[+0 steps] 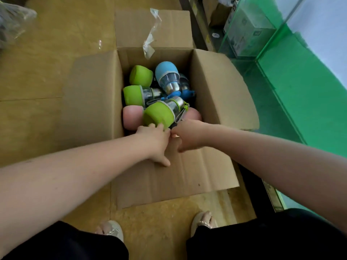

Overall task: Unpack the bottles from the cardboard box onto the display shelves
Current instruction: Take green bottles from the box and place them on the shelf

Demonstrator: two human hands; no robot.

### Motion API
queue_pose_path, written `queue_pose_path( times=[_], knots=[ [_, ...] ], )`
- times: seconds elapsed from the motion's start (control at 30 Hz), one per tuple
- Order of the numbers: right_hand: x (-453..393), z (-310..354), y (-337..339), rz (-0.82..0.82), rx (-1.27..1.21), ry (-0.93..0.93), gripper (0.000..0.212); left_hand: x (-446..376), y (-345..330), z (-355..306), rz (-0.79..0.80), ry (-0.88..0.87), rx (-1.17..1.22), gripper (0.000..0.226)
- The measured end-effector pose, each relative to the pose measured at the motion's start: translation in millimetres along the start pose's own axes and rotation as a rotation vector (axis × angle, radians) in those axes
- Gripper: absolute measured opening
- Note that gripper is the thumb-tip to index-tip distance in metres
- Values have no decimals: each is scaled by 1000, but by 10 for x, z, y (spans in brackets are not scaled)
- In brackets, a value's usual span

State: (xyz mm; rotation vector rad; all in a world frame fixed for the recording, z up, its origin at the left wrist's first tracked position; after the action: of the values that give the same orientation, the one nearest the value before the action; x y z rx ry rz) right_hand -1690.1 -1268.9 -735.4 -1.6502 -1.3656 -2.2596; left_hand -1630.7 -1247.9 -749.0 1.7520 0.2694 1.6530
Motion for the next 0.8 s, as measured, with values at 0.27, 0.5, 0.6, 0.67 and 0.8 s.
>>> queue_pose_path(
  times=[0.27, 0.5, 0.6, 0.67, 0.8],
  knots=[
    [-161, -130, -172, -170, -75, -26, 35, -195, -105, -2, -129, 27, -25, 77],
    [-276, -210, -214, -175, -129, 8, 41, -273, -38, 24, -102, 25, 30, 71],
    [-289, -370, -141, -34, -578, 77, 43, -256, 61, 160, -2, -24, 219, 71],
    [-286, -453, -33, -19, -822, 84, 40, -248, 159, 263, 1, -28, 310, 63],
    [-386, -627, 242, -77, -683, -33, 41, -242, 382, 449, -122, -5, 403, 48]
  ],
)
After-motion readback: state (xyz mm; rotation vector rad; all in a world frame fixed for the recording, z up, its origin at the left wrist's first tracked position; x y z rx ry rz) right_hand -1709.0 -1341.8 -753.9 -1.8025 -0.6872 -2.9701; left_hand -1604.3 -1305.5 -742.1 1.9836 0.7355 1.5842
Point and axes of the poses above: each hand's wrist, its own x-axis away from the middle knuckle, its own y-axis out of the back of the hand, z = x × y, the point moved 7 cm from there along -x, towards the middle knuckle, and after that the axes turned 13 degrees about z, right-handed, at the moved point
